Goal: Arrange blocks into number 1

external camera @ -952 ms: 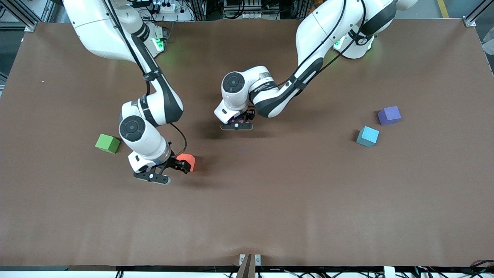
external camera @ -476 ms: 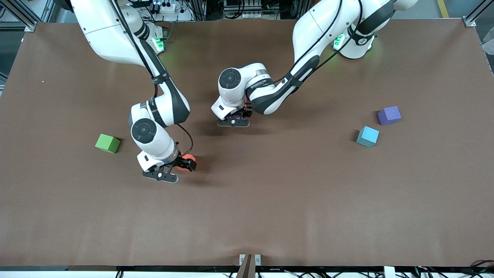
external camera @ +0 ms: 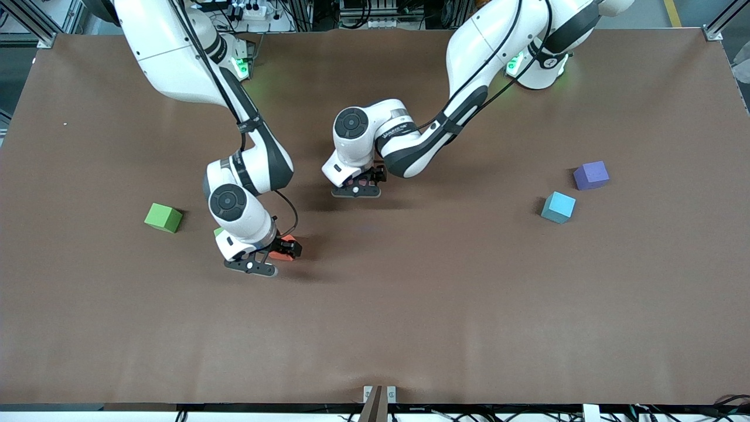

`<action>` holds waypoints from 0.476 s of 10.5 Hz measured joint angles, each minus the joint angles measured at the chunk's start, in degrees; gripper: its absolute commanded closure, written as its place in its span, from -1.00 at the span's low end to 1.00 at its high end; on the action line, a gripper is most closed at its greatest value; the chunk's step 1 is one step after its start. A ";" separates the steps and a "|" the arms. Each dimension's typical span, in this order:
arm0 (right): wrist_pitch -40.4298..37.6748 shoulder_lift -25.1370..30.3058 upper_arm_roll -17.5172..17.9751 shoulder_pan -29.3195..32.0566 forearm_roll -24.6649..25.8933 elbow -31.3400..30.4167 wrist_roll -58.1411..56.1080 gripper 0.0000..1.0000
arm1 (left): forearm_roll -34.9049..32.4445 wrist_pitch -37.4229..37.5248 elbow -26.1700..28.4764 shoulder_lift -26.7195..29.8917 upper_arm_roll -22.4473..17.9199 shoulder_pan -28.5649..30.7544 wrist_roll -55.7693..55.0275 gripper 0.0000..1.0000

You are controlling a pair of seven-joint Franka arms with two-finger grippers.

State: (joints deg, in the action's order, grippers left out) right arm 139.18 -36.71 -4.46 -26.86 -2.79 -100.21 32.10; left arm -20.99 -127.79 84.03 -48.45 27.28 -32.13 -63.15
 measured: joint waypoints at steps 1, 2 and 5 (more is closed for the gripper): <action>0.15 -0.27 0.00 -0.36 0.00 0.00 0.00 -0.02 | 0.00 0.23 -0.38 1.66 -0.08 0.56 -0.09 -1.00; 0.28 -0.41 -0.01 -0.46 0.00 0.00 0.00 0.07 | 0.00 1.12 -0.52 3.65 -0.33 1.89 -0.25 -1.00; 1.03 -0.41 -0.12 -0.48 -0.56 0.00 0.01 0.05 | 0.00 3.19 -0.64 8.37 -0.59 12.59 0.34 -1.00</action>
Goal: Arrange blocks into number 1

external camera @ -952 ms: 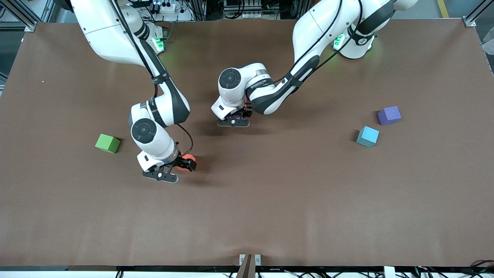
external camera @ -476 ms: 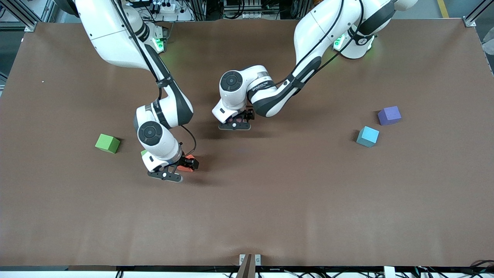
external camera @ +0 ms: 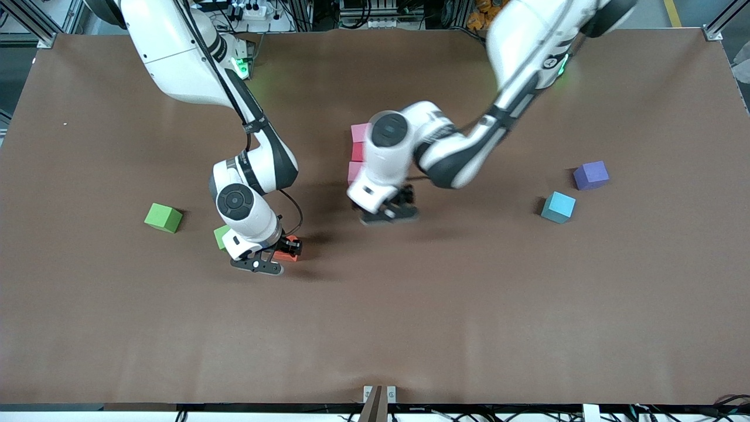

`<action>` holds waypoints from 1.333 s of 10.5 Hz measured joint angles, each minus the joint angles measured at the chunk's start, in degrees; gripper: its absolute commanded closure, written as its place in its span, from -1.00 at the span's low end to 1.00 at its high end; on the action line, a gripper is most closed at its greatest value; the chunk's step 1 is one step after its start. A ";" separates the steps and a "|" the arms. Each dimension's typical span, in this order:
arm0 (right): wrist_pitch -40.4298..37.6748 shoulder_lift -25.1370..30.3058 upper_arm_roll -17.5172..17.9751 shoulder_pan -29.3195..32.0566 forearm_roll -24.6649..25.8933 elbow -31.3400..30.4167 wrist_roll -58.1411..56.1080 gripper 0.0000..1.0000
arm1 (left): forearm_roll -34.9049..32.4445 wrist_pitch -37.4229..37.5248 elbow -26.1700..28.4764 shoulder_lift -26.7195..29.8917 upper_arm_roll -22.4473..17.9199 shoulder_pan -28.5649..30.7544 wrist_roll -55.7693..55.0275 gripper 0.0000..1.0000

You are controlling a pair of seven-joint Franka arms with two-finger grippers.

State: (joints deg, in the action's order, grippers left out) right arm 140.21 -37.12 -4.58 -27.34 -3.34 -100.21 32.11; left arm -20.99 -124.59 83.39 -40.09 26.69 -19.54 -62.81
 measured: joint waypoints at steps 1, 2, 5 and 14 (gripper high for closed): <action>0.53 0.03 -0.23 -0.41 -0.39 0.12 0.00 0.05 | 0.00 0.33 0.06 0.30 0.15 2.49 0.31 -1.00; 0.82 0.13 -1.43 -2.36 -2.00 0.38 0.02 0.05 | 0.00 1.19 0.22 0.32 0.16 4.09 0.98 -1.00; 0.68 0.48 -7.57 -14.67 -9.72 1.05 0.45 0.05 | 0.00 6.02 0.62 0.43 0.12 8.65 5.85 -1.00; -3.81 1.06 -8.12 -26.98 -10.09 -0.31 5.44 0.05 | -2.48 3.80 16.55 6.74 0.23 29.91 24.46 -1.00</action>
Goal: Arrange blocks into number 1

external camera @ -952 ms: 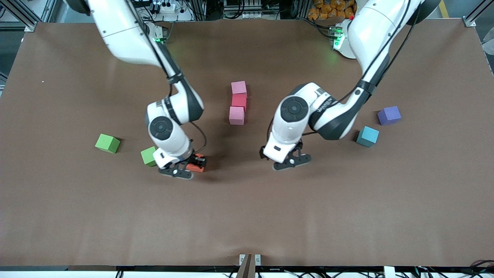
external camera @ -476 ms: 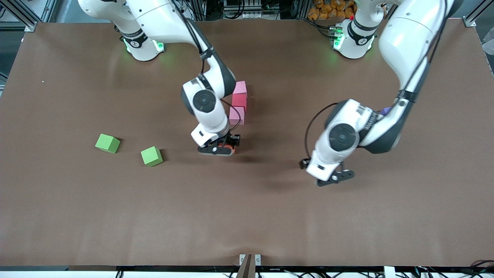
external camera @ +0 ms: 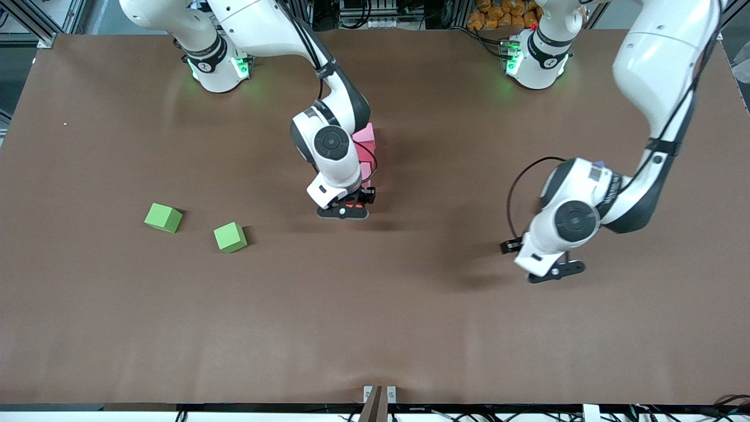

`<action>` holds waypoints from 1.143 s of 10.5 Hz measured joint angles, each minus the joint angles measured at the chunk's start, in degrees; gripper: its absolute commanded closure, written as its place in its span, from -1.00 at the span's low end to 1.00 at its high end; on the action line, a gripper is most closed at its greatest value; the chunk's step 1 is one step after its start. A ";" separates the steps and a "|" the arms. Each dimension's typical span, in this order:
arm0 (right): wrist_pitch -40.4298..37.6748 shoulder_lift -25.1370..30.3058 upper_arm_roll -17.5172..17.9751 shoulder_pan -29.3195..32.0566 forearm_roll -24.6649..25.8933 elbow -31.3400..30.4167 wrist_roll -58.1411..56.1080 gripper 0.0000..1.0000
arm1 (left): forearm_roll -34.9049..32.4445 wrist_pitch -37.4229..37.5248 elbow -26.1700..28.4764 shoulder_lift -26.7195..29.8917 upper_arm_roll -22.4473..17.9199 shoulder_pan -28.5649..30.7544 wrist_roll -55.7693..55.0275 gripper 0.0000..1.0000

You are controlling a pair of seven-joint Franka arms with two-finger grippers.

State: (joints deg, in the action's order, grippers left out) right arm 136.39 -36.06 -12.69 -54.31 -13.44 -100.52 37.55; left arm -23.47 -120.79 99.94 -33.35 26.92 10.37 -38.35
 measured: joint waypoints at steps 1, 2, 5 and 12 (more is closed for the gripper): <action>0.02 0.02 0.16 -0.29 0.00 -0.01 0.21 0.05 | -0.07 -4.20 4.58 2.25 0.04 2.72 3.06 -1.00; 0.05 0.04 0.19 -0.59 0.00 -0.01 0.41 0.05 | -0.15 -7.69 9.16 4.52 0.10 5.19 6.68 -1.00; 0.06 0.08 0.29 -2.02 -0.01 -0.07 1.58 0.04 | -0.18 -12.33 18.66 9.19 0.24 9.17 16.97 -1.00; 0.21 0.08 0.26 -2.63 -0.01 -1.06 2.27 -1.00 | -0.25 -12.62 24.80 10.76 1.82 9.13 39.22 -1.00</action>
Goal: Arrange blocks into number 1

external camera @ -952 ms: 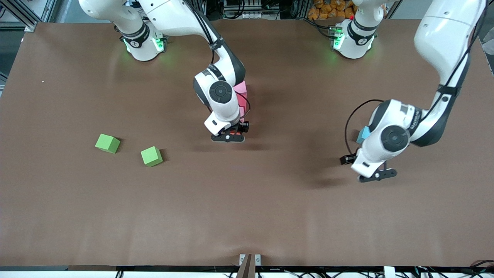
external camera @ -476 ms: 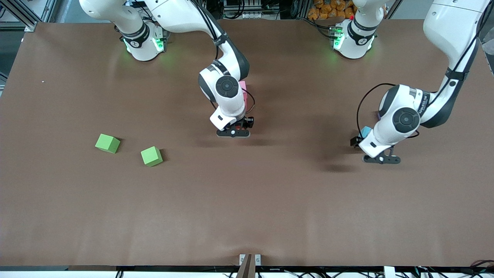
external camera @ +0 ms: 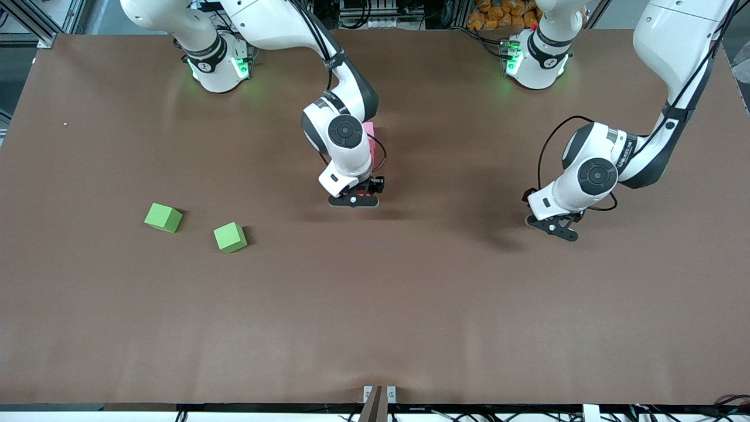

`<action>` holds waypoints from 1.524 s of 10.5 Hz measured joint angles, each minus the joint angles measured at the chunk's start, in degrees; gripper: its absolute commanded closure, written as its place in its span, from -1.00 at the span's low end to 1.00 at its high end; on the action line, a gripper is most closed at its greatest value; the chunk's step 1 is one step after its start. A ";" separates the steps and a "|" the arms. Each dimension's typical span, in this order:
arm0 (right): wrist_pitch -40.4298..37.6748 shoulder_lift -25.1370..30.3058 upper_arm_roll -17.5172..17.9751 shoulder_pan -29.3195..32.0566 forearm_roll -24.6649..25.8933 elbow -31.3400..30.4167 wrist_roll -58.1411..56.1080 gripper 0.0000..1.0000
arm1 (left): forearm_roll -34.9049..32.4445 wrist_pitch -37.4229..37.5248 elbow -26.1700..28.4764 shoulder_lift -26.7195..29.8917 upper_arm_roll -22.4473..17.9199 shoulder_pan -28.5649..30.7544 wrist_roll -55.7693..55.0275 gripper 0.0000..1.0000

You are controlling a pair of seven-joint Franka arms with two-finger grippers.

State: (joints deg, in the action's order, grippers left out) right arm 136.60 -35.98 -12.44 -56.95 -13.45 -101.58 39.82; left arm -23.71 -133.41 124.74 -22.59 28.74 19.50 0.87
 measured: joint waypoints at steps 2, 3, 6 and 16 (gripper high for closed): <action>0.04 0.02 -0.11 0.02 0.00 -0.02 0.05 -1.00 | 0.00 -0.10 -0.66 0.27 0.00 0.04 0.35 -1.00; 0.21 0.23 -0.20 0.12 0.00 -0.01 0.10 -1.00 | 0.00 0.29 -1.07 0.49 -0.01 0.09 0.35 -1.00; -2.06 5.89 -0.89 3.86 0.00 -0.03 0.23 -1.00 | -0.02 1.86 -1.48 0.84 -0.35 1.35 2.07 -1.00; -5.40 12.46 14.29 48.28 8.97 -1.52 -43.83 -1.00 | -0.54 2.08 -1.39 -5.83 -1.51 3.64 3.42 1.00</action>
State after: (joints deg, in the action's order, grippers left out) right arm 131.20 -23.52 1.85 -8.66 -4.48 -103.10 -4.01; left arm -24.25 -131.34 123.35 -28.42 27.23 23.14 4.29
